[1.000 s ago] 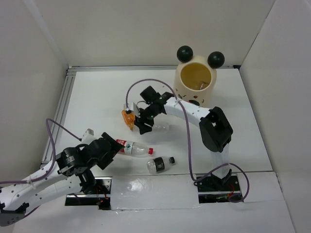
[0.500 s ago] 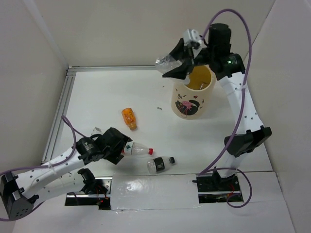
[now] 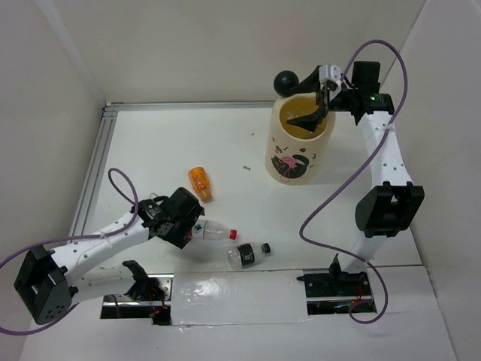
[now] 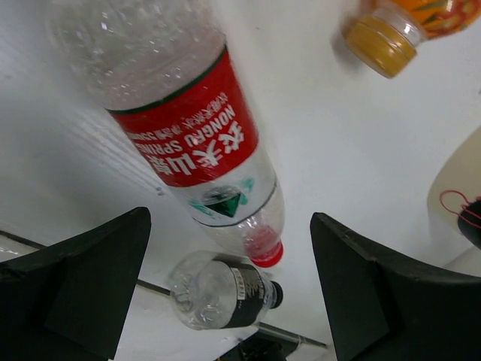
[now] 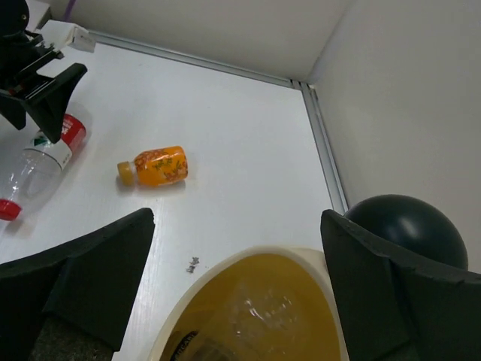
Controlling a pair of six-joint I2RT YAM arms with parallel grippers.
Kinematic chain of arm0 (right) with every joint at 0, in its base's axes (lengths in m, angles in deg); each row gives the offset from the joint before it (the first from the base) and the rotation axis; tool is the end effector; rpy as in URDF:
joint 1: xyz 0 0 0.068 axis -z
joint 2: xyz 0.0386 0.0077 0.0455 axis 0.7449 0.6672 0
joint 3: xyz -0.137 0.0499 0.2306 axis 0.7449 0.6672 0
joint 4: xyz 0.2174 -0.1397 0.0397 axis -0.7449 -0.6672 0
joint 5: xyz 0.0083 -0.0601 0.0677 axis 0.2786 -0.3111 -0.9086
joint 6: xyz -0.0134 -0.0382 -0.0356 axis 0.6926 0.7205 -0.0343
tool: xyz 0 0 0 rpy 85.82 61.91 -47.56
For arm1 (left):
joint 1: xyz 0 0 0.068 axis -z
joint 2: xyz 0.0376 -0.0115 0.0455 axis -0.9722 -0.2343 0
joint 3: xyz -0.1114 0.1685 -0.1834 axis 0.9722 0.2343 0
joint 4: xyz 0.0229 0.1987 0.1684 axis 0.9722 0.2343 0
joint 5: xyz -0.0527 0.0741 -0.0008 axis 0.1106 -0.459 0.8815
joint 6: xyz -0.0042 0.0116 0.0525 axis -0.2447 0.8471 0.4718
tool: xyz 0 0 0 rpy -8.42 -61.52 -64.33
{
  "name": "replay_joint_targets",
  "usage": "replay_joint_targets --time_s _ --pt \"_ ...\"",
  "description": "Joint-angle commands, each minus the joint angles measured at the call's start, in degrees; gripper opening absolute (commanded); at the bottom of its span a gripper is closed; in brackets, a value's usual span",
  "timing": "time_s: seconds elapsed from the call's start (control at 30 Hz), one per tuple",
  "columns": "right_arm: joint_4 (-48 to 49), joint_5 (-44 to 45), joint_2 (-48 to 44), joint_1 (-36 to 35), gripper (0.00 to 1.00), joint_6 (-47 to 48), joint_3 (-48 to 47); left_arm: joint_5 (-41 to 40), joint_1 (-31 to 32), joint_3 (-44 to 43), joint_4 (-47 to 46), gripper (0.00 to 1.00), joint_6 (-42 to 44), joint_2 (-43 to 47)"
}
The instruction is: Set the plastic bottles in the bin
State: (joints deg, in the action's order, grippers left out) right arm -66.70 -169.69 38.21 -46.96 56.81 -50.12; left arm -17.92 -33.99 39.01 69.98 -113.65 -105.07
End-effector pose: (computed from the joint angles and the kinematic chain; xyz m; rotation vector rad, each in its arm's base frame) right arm 0.3649 0.0278 0.4256 -1.3553 0.9961 0.8075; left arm 0.1494 -0.1236 0.2226 -1.5394 2.2259 -0.5510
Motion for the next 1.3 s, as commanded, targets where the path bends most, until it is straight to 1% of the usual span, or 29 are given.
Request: replay_joint_targets --time_s 0.0,0.1,0.2,0.27,0.33,0.4,0.43,0.47,0.57,0.63,0.67,0.7,0.73,0.77,0.8,0.83,0.87,0.9,0.93,0.97,1.0,1.03,1.07,1.1,1.13,1.17,1.2,1.23,1.27 --pt "-5.7 -8.8 -1.0 0.4 0.99 8.9 -1.6 -2.1 -0.5 -1.0 4.1 1.0 0.9 -1.1" --pt "-5.8 -8.8 -4.6 -0.1 0.99 8.9 -0.9 -3.6 -0.5 0.3 4.1 1.0 0.9 -3.4" --pt "-4.8 -8.8 -9.0 -0.1 0.99 6.8 1.2 -4.7 -0.5 0.3 4.8 1.0 0.4 -6.3" --pt "-4.8 -8.8 -10.6 -0.8 0.99 6.3 2.3 -5.6 -1.2 2.1 1.4 1.0 0.1 -7.0" --pt "-4.8 -8.8 -13.0 -0.8 0.99 5.8 4.3 -5.6 -3.4 3.3 -4.5 1.0 2.5 -8.4" --pt "-5.3 -8.8 -14.4 -0.8 1.0 5.8 5.7 -4.3 -5.5 3.3 -7.1 1.0 4.5 -11.2" --pt "-5.8 -8.8 -15.2 -0.8 1.0 5.1 6.3 -3.3 -6.8 3.3 -7.7 1.0 5.4 -14.6" --pt "-5.8 -8.8 -16.8 -0.8 1.0 5.1 7.9 -2.8 -6.9 1.9 -7.7 0.97 5.9 -16.2" --pt "-5.8 -8.8 -20.0 1.0 0.98 3.5 9.8 -2.2 -6.1 0.4 -8.2 0.48 6.6 -18.0" --pt "-6.4 -8.8 -21.3 2.3 0.95 3.5 10.5 -5.0 -3.7 -1.0 -7.6 0.24 8.6 -16.0" --pt "-7.1 -8.8 -22.4 4.1 0.92 4.0 11.0 -6.3 -2.7 -3.9 -6.9 0.18 11.1 -13.6" --pt "-8.0 -7.1 -22.9 5.0 0.87 4.8 11.0 -8.0 -1.3 -5.8 -6.3 0.14 13.4 -12.4" --pt "-8.0 -5.8 -23.6 6.0 0.72 4.1 11.5 -12.3 2.2 -8.2 -3.8 0.14 14.6 -11.4" --pt "-8.0 -4.5 -25.0 8.0 0.62 3.2 12.2 -14.7 4.1 -13.0 -2.7 0.14 17.7 -9.5" --pt "-8.0 -2.1 -25.7 9.3 0.52 2.2 12.2 -16.9 6.1 -15.4 -2.7 0.14 20.0 -8.7" --pt "-8.0 -1.4 -26.5 10.5 0.43 0.9 13.4 -18.9 8.1 -17.8 -2.7 0.14 21.8 -8.2" --pt "-7.5 -0.5 -28.2 11.7 0.39 -2.2 15.3 -22.0 11.1 -20.0 -3.9 0.12 26.6 -7.7" --pt "-7.5 1.1 -29.1 13.8 0.39 -2.9 16.4 -23.2 12.3 -23.9 -5.8 0.12 29.7 -7.7" --pt "-7.5 1.1 -30.0 14.6 0.44 -2.3 17.5 -24.1 13.2 -25.8 -8.0 0.12 32.6 -7.7" --pt "-9.7 2.0 -31.6 15.3 0.54 -1.6 19.2 -24.8 13.7 -27.5 -13.7 0.12 35.8 -8.2" --pt "-11.9 3.6 -32.4 15.3 0.9 -0.1 19.3 -25.4 13.7 -30.7 -17.3 0.12 42.4 -8.8" --pt "-14.8 5.7 -33.0 15.3 0.99 3.1 19.9 -25.4 13.7 -32.4 -20.9 0.14 45.8 -11.2" --pt "-20.9 6.3 -34.2 15.3 1.0 9.9 20.9 -26.0 13.2 -34.2 -24.5 0.14 49.2 -12.7" --pt "-23.2 7.1 -34.9 15.3 1.0 12.2 21.7 -26.5 13.2 -36.0 -33.0 0.15 56.3 -14.4" --pt "-25.0 8.3 -35.4 15.3 1.0 13.8 22.7 -26.5 12.7 -39.6 -37.4 0.15 59.5 -16.4" --pt "-29.5 9.2 -36.0 15.3 1.0 16.0 23.6 -26.5 12.1 -41.4 -41.8 0.17 62.8 -20.3" --pt "-31.6 10.2 -36.6 15.3 0.99 20.8 25.2 -27.8 12.1 -43.2 -46.9 0.17 66.5 -22.5" --pt "-32.8 12.4 -36.6 15.3 0.91 21.8 26.1 -28.9 12.1 -47.3 -56.1 0.18 73.8 -24.9" --pt "-33.7 13.6 -37.1 15.3 0.83 21.8 27.0 -29.8 12.1 -49.7 -60.2 0.18 77.2 -27.3"
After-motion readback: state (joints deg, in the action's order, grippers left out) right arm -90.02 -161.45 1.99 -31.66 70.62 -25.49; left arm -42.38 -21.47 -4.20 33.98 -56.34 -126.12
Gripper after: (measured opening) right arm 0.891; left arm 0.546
